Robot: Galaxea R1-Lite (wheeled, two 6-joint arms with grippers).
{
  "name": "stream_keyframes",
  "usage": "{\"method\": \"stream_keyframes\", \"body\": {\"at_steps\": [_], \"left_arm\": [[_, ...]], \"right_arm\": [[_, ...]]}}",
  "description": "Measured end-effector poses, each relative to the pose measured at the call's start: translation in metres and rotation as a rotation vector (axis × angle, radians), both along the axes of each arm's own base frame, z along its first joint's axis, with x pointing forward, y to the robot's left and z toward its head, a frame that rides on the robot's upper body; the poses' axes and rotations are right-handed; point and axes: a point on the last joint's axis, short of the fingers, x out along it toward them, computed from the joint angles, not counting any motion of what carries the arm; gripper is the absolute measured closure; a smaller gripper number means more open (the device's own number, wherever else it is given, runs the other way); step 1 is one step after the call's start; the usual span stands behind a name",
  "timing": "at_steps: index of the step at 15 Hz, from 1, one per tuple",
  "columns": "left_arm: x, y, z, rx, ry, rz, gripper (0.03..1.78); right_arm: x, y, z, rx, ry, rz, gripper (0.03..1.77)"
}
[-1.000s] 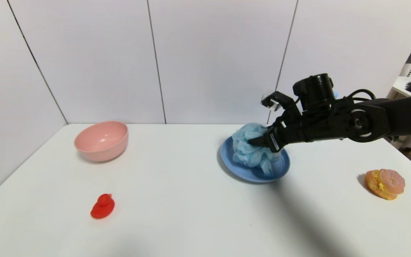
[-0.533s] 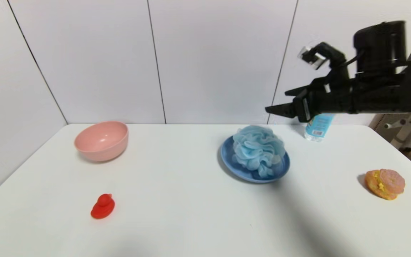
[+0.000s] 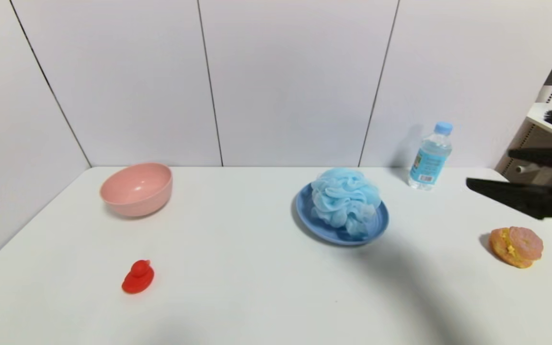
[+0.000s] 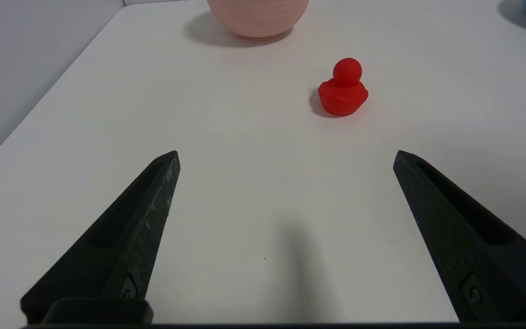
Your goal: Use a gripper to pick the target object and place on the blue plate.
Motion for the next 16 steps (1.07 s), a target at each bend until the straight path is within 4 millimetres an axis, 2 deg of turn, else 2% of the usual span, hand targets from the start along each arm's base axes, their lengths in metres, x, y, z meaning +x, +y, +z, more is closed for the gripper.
{"method": "stream_keyframes", "body": {"at_steps": [4, 6, 8, 11, 16], "left_arm": [[0.000, 0.000, 0.000, 0.000, 0.000, 0.000, 0.12], [0.000, 0.000, 0.000, 0.000, 0.000, 0.000, 0.12], [0.000, 0.000, 0.000, 0.000, 0.000, 0.000, 0.12], [0.000, 0.000, 0.000, 0.000, 0.000, -0.001, 0.12], [0.000, 0.000, 0.000, 0.000, 0.000, 0.000, 0.12]], "right_arm": [[-0.067, -0.020, -0.068, -0.032, 0.038, -0.224, 0.14], [-0.094, -0.025, -0.110, -0.034, 0.035, -0.266, 0.13], [-0.117, -0.028, -0.143, -0.026, 0.003, -0.287, 0.12], [-0.139, -0.030, -0.172, -0.016, -0.033, -0.318, 0.11], [-0.161, -0.030, -0.186, 0.077, -0.197, -0.351, 0.11]]}}
